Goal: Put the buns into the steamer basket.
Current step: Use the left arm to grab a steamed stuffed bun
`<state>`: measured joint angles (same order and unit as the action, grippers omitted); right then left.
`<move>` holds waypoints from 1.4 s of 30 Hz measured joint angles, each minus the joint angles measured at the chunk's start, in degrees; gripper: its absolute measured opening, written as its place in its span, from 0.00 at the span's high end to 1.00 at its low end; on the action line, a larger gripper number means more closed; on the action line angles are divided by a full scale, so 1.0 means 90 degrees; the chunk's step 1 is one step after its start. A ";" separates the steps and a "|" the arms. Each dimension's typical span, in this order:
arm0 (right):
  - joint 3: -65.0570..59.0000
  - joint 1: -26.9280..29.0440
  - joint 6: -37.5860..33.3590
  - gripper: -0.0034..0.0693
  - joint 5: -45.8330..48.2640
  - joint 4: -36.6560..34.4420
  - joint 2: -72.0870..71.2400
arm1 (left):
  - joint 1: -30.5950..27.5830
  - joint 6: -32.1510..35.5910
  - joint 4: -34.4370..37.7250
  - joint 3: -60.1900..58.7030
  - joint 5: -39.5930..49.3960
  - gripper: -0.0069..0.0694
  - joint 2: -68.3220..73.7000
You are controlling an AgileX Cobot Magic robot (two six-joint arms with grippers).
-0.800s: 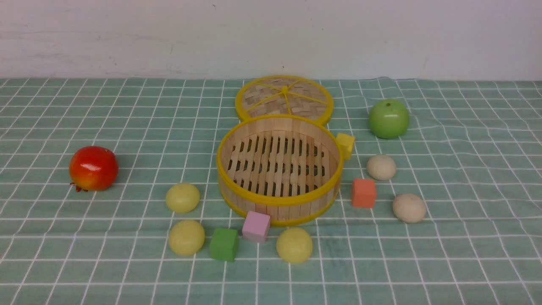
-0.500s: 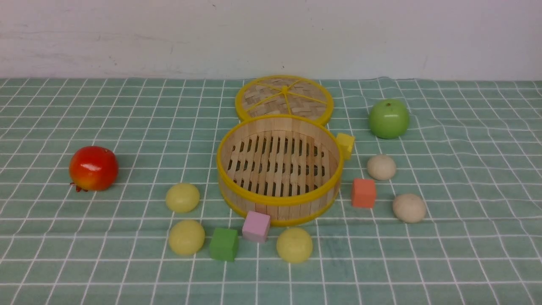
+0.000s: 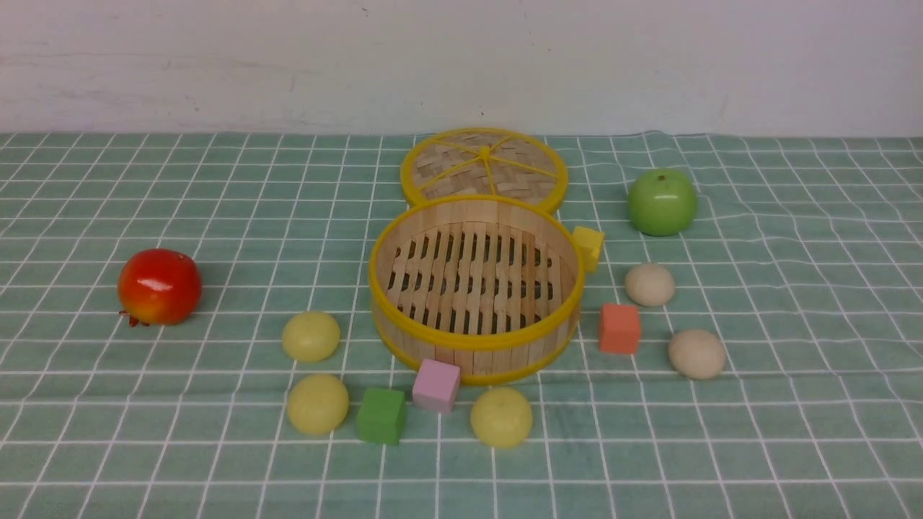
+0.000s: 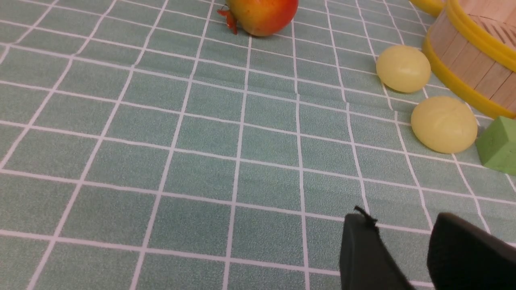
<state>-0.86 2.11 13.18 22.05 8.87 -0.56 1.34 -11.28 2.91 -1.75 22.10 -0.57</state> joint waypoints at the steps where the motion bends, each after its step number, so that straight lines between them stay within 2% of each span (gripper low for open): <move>1: 0.0000 0.0000 0.0000 0.62 0.0000 0.0000 0.0000 | 0.0000 0.0000 0.0000 0.0000 0.0000 0.60 0.0000; 10: 0.0000 0.0000 0.0000 0.62 0.0000 0.0000 0.0000 | 0.0000 0.0000 0.0009 0.0000 -0.0067 0.60 0.0000; 15: 0.0000 0.0000 0.0000 0.62 0.0000 0.0000 0.0000 | 0.0000 -0.0747 0.1322 0.0000 -0.0795 0.60 0.0000; 16: 0.0000 0.0000 0.0000 0.62 0.0000 0.0000 0.0000 | 0.0000 -0.1110 0.2071 0.0000 -0.1115 0.60 0.0000; 17: 0.0000 0.0000 0.0000 0.62 0.0000 0.0000 0.0000 | 0.0000 -0.1153 0.2071 0.0000 -0.1115 0.60 0.0000; 18: 0.0000 0.0000 0.0000 0.62 0.0000 0.0000 0.0000 | 0.0000 -0.1440 0.2749 0.0000 -0.1454 0.60 0.0000; 22: 0.0000 0.0000 0.0000 0.62 0.0000 0.0000 0.0000 | 0.0000 -0.1642 0.3472 0.0000 -0.2079 0.60 0.0000; 24: 0.0000 0.0000 0.0000 0.62 0.0000 0.0000 0.0000 | 0.0000 -0.1652 0.3639 0.0056 -0.2028 0.62 0.0000; 27: 0.0000 0.0000 0.0000 0.62 0.0000 0.0000 0.0000 | 0.0000 -0.1499 0.3670 0.0353 -0.1663 0.69 0.0000; 30: 0.0000 0.0000 0.0000 0.62 0.0000 0.0000 0.0000 | 0.0000 -0.0618 0.3502 0.1354 -0.0932 0.87 0.0331; 31: 0.0000 0.0000 0.0000 0.62 0.0000 0.0000 0.0000 | 0.0000 -0.0618 0.3501 0.1414 -0.0878 0.87 0.0331; 32: 0.0000 0.0000 0.0000 0.62 0.0000 0.0000 0.0000 | 0.0000 -0.0177 0.3438 0.1838 -0.0422 0.92 0.0740; 35: 0.0000 0.0000 0.0000 0.62 0.0000 0.0000 0.0000 | 0.0000 0.0607 0.3372 0.2702 0.0772 0.93 0.1971; 36: 0.0000 0.0000 0.0000 0.62 0.0000 0.0000 0.0000 | 0.0000 0.0930 0.3347 0.3141 0.1447 0.93 0.2541; 37: 0.0000 0.0000 0.0000 0.62 0.0000 0.0000 0.0000 | 0.0000 0.0981 0.3338 0.3141 0.1447 0.93 0.2638; 39: 0.0000 0.0000 0.0000 0.62 0.0000 0.0000 0.0000 | 0.0000 0.1569 0.3294 0.3907 0.2556 0.93 0.3808; 42: 0.0000 0.0000 0.0000 0.62 0.0000 0.0000 0.0000 | 0.0000 0.2030 0.3261 0.4537 0.3137 0.93 0.5082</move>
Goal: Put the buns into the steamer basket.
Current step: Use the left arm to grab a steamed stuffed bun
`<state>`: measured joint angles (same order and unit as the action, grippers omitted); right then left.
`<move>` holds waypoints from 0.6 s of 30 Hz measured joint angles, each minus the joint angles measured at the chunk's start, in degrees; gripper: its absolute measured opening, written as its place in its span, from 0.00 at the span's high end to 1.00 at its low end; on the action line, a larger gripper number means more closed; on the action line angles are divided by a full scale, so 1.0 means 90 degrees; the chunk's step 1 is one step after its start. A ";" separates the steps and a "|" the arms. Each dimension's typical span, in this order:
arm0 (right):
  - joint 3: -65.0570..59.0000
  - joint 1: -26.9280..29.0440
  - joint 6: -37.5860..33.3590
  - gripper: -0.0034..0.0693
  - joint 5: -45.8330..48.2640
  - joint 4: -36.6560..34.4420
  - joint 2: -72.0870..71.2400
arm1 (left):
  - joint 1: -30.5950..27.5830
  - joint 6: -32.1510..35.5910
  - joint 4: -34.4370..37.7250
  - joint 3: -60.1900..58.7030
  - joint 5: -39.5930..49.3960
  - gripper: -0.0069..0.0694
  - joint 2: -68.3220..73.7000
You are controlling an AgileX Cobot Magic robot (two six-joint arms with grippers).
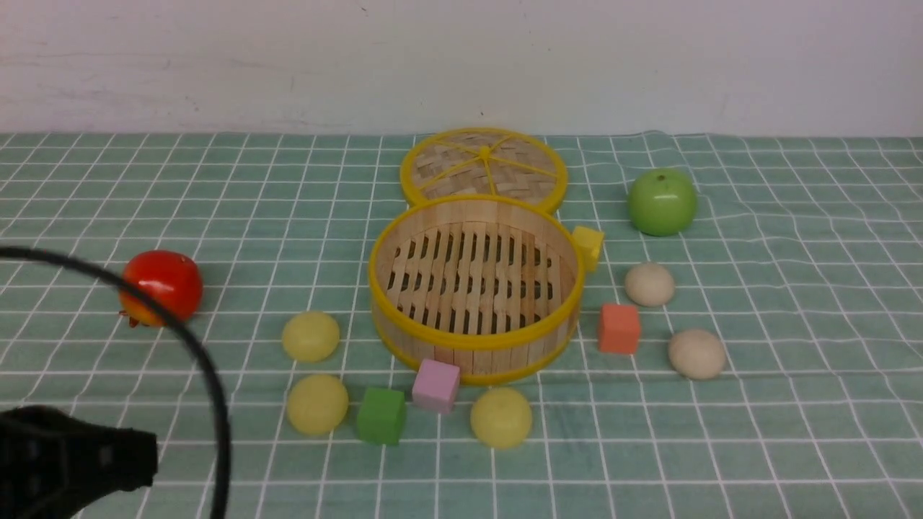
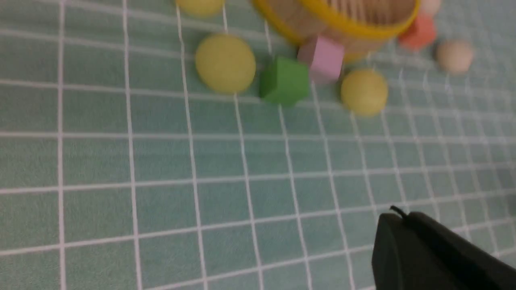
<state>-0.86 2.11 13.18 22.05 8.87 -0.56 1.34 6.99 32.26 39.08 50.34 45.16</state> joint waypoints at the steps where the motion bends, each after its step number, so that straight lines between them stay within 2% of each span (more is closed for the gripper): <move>1: 0.0000 0.0000 0.0000 0.62 0.0000 0.0000 0.0000 | 0.0000 0.0170 -0.0012 0.0206 0.0072 0.93 0.0518; 4: 0.0000 0.0000 0.0000 0.62 0.0000 0.0000 0.0000 | 0.0008 0.0437 -0.0038 0.0522 0.0088 0.93 0.1448; 9: 0.0000 0.0000 0.0000 0.62 0.0000 0.0000 0.0000 | 0.0999 0.0541 -0.0534 0.1440 0.0049 0.93 0.3152; 11: 0.0000 0.0000 0.0000 0.62 0.0000 0.0000 0.0000 | 0.1479 0.0355 -0.0942 0.1858 0.0086 0.93 0.3640; 13: 0.0000 0.0000 0.0000 0.62 0.0000 0.0000 0.0000 | 0.1673 0.0065 -0.1247 0.2194 0.0108 0.93 0.3976; 18: 0.0000 0.0000 0.0000 0.62 0.0000 0.0000 0.0000 | 0.1727 -0.0631 -0.2150 0.3035 0.0082 0.93 0.5087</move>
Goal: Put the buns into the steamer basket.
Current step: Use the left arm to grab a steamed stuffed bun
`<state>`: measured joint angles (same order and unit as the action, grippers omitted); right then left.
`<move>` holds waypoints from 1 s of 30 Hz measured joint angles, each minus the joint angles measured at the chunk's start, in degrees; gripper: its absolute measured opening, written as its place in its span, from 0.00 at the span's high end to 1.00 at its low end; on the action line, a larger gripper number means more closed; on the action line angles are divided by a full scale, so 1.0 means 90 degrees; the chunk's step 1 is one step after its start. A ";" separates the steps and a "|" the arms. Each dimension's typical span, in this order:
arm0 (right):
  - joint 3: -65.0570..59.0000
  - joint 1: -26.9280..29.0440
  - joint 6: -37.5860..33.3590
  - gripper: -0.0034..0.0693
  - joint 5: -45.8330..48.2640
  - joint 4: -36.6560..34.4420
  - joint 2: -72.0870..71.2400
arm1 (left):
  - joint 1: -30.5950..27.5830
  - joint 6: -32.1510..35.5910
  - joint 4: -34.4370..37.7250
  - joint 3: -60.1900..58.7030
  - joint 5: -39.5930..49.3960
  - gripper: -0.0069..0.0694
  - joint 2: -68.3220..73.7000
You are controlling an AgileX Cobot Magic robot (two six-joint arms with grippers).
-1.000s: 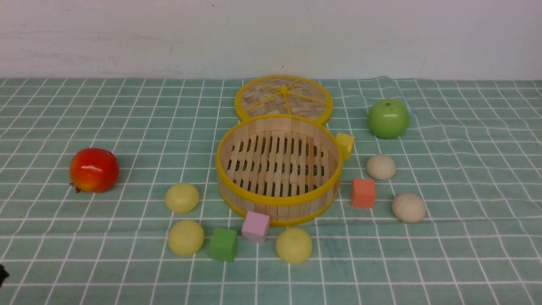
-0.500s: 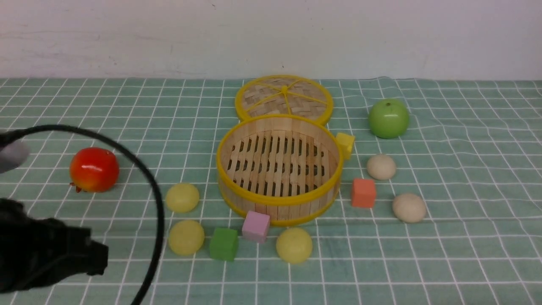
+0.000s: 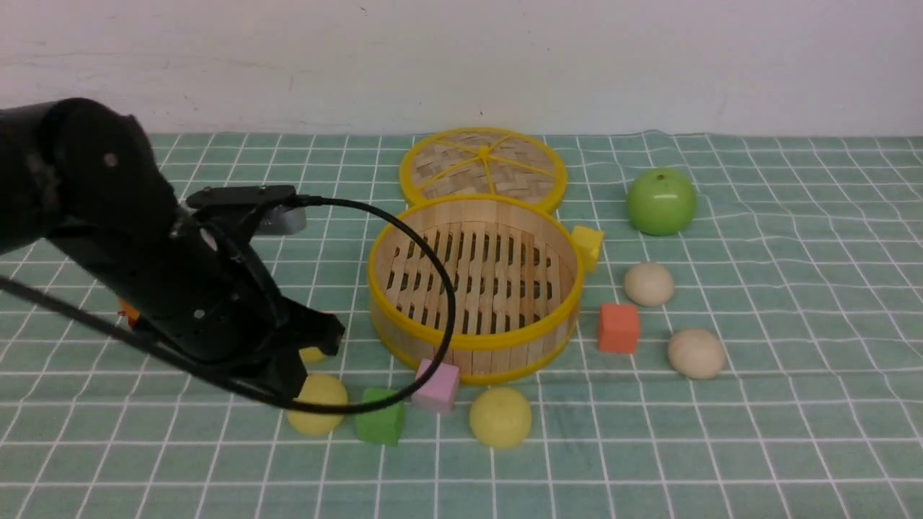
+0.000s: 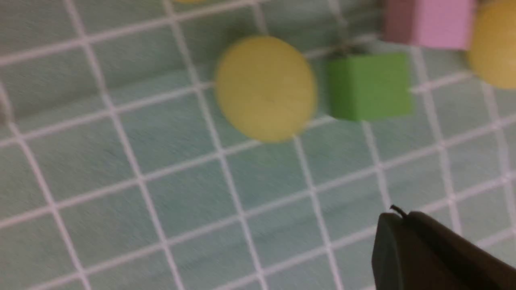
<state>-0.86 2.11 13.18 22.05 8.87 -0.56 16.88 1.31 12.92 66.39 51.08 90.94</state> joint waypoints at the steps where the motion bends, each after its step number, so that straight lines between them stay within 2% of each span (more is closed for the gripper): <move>1: 0.0000 0.0000 0.0000 0.62 0.0000 0.0000 0.0000 | 0.0000 -0.0033 -0.0100 0.0122 -0.0007 0.93 0.0211; 5: 0.0000 0.0000 0.0000 0.62 0.0000 0.0000 0.0000 | 0.0000 -0.0045 -0.0248 0.0466 -0.0112 0.89 0.0824; 13: 0.0000 0.0000 0.0000 0.62 0.0000 0.0000 0.0000 | 0.0000 -0.0073 -0.0712 0.0737 -0.0599 0.59 0.1602; 15: 0.0000 0.0000 0.0000 0.62 0.0000 0.0000 0.0000 | 0.0000 -0.0073 -0.0730 0.0745 -0.0699 0.56 0.1669; 24: 0.0000 0.0000 0.0000 0.62 0.0000 0.0000 0.0000 | 0.0000 -0.0092 -0.0730 0.0752 -0.0932 0.56 0.1960; 26: 0.0000 0.0000 0.0000 0.62 0.0000 0.0000 0.0000 | 0.0000 -0.0092 -0.0730 0.0754 -0.0995 0.58 0.2015; 30: 0.0000 0.0000 0.0000 0.62 0.0000 0.0000 0.0000 | 0.0000 -0.0092 -0.0681 0.0772 -0.0982 0.68 0.2073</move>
<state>-0.86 2.11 13.18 22.05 8.87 -0.56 16.88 0.49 6.79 73.34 42.23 109.59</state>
